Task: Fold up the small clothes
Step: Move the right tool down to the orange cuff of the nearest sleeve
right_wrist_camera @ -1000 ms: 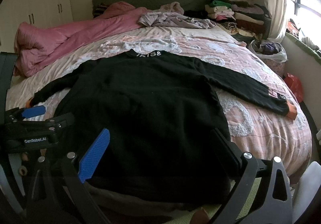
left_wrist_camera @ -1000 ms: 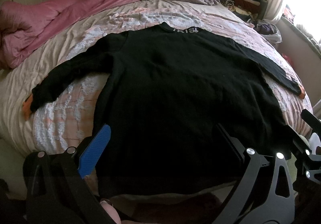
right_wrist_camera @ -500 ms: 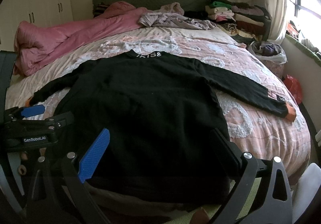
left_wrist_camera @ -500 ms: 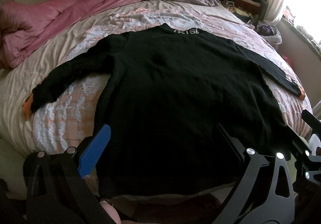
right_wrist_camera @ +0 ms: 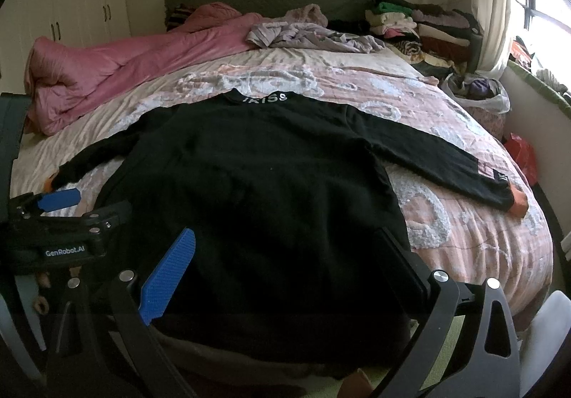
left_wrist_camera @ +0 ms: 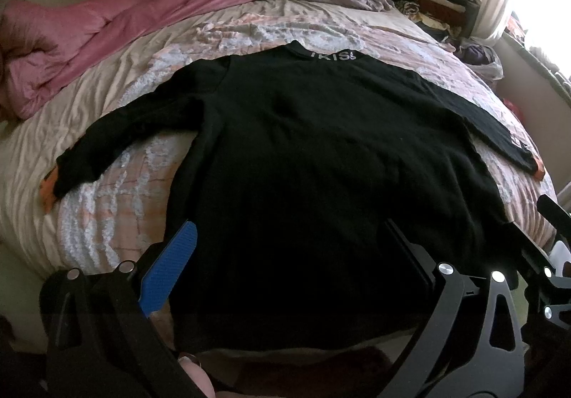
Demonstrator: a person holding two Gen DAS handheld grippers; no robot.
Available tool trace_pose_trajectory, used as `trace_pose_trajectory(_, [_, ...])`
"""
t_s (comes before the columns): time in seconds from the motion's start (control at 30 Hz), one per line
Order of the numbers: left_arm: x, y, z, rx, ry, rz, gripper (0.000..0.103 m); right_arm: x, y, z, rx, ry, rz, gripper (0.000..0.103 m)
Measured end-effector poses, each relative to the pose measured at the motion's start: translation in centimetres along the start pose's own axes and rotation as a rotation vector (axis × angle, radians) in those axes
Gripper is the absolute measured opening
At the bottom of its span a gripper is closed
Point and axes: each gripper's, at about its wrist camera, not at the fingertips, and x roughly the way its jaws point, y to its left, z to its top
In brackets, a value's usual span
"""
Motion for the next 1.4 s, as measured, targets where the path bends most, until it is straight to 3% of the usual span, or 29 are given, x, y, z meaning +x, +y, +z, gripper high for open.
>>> trace_pose_trajectory(0.33, [0.5, -0.2, 0.9, 0.015, 0.006, -0.003, 0.094, 1.0, 0.2, 1.6, -0.003, 0.005, 0.004, 0.099])
trace_pose_trajectory(0.77, [2.5, -1.9, 4.9, 0.033, -0.012, -0.001, 0.094, 2.6, -1.7, 4.5, 0.044, -0.013, -0.005, 0.099])
trace_pose_trajectory(1.4, [6.4, -4.1, 11.5, 0.041, -0.012, -0.031, 0.094, 5.7, -9.1, 10.5, 0.215, -0.063, -0.099, 0.099])
